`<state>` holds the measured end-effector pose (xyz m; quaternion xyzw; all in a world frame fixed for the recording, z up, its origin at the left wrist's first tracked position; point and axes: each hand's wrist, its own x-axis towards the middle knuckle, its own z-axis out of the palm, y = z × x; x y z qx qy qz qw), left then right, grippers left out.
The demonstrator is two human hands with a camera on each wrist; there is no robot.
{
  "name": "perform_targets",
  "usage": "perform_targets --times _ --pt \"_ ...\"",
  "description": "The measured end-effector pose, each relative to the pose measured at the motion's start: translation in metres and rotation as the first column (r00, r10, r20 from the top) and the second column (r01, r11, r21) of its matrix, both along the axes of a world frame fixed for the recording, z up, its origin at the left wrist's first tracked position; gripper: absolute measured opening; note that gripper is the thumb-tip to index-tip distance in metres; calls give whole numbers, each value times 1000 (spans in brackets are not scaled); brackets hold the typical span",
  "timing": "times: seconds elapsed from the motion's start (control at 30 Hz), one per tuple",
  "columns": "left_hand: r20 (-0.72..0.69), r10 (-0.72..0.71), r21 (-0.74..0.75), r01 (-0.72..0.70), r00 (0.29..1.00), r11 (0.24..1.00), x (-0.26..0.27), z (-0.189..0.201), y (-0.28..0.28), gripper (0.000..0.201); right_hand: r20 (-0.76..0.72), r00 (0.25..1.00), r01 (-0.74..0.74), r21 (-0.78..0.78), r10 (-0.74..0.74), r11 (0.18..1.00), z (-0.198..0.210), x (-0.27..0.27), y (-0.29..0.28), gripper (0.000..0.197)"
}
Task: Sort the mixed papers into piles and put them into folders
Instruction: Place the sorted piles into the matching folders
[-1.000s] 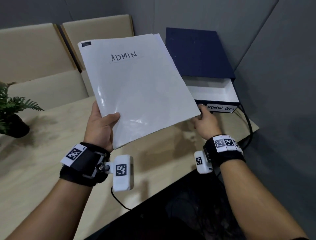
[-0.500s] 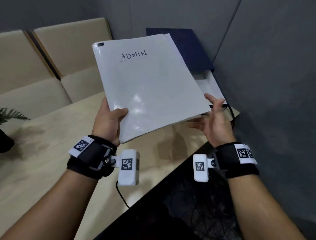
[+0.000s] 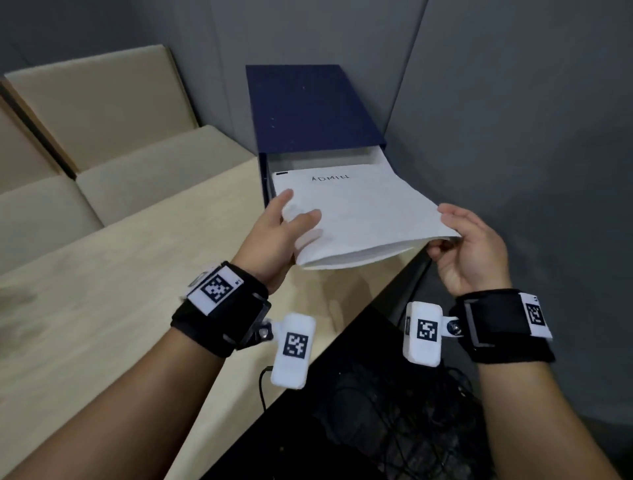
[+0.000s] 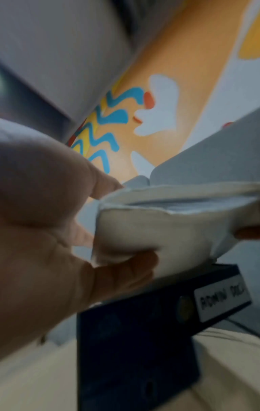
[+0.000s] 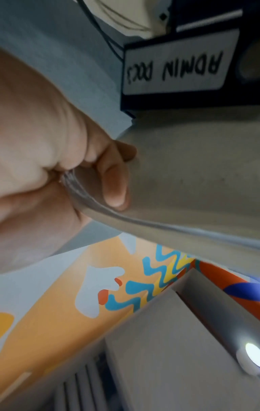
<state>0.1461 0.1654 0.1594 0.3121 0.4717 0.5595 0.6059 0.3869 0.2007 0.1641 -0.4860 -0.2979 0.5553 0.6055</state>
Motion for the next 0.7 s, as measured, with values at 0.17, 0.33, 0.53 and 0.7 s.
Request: perform_targets --times 0.17,0.33,0.53,0.7 --pt "-483 136 182 -53 865 982 -10 -10 -6 54 -17 1000 8 -7 -8 1000 3 -21 26 12" --pt "-728 227 249 -59 647 967 -15 -21 20 25 117 988 -101 -6 101 995 -2 -36 62 7" --pt "-891 218 210 -63 398 976 -13 -34 49 26 699 709 -160 27 96 987 -24 -17 65 32" --pt "-983 52 43 -54 177 998 -11 -42 58 18 816 540 -376 16 205 927 -48 -12 50 15"
